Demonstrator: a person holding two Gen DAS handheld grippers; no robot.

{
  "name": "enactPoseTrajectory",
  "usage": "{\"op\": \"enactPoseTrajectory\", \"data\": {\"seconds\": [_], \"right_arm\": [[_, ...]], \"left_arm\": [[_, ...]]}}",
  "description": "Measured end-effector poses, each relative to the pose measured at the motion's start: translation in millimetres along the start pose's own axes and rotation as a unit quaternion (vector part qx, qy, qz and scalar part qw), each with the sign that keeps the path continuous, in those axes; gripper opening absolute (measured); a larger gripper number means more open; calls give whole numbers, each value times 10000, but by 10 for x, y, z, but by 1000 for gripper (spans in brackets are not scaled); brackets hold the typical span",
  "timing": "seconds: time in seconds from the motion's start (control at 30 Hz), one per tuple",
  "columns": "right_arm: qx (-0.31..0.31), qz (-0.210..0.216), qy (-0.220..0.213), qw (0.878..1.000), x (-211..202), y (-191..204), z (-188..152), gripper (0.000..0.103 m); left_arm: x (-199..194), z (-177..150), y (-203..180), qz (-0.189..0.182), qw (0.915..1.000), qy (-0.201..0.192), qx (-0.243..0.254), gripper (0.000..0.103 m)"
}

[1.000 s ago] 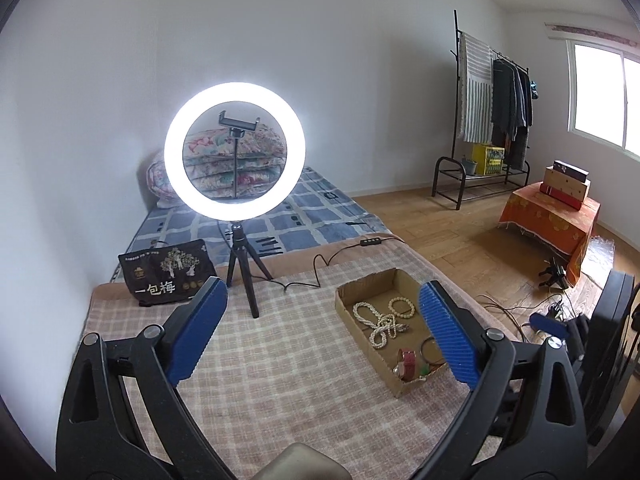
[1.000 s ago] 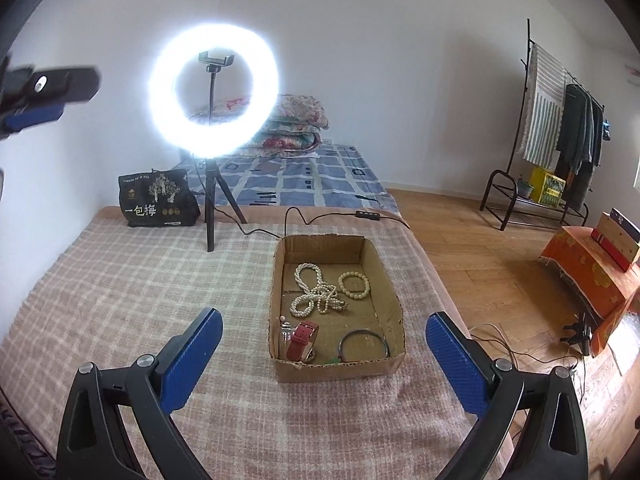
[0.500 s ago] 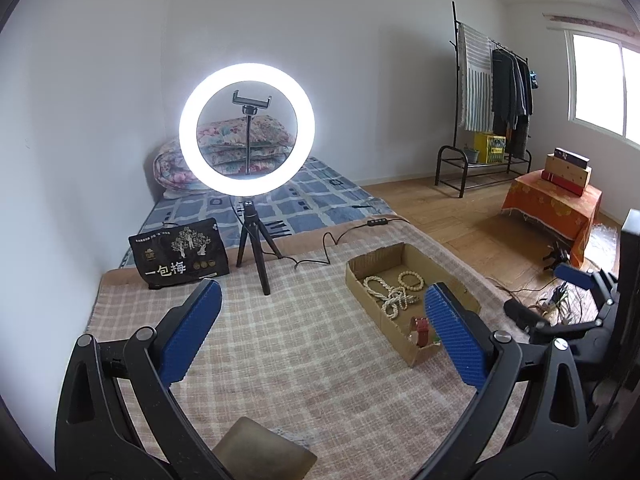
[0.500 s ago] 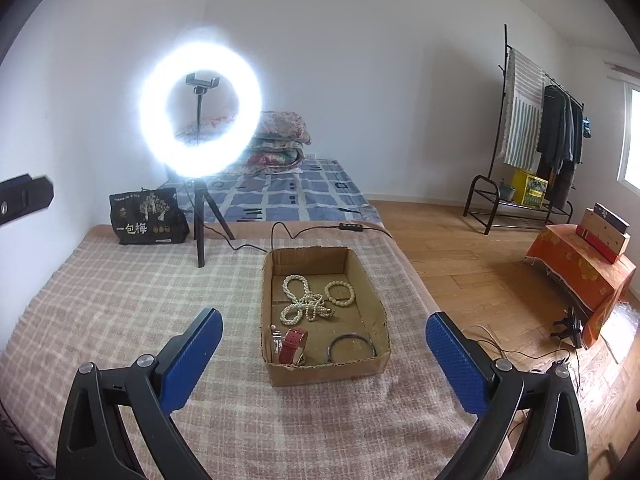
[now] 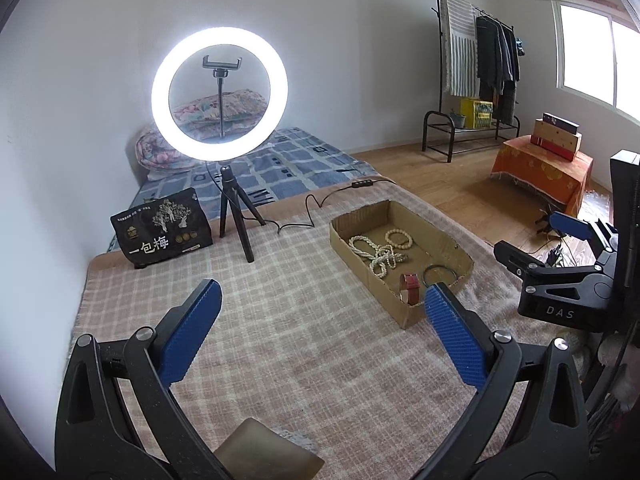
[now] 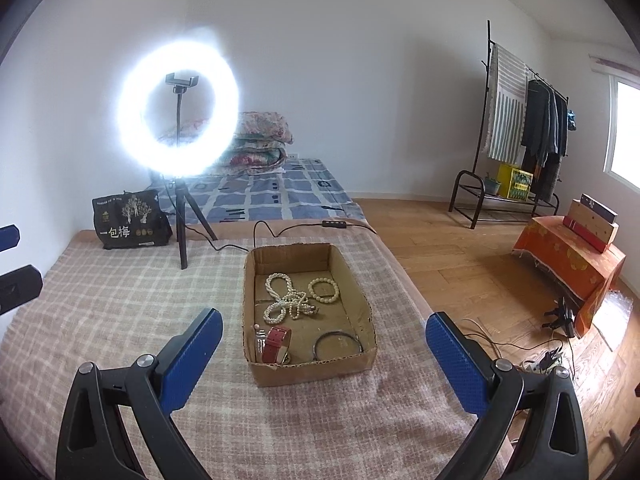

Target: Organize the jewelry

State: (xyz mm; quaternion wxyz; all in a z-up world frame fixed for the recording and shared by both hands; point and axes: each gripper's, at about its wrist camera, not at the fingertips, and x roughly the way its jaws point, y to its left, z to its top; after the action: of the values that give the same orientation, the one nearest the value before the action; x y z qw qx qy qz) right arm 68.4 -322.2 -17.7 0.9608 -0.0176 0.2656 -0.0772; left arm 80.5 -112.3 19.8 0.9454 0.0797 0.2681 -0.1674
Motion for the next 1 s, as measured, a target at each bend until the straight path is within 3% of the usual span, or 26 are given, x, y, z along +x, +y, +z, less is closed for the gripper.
{"op": "enactPoseTrajectory", "data": {"seconds": [1.0], "right_arm": [[-75,-48,82,9999,99,92,3,103]], "left_arm": [[17,-15,1,41,10000,-4,8,103]]}}
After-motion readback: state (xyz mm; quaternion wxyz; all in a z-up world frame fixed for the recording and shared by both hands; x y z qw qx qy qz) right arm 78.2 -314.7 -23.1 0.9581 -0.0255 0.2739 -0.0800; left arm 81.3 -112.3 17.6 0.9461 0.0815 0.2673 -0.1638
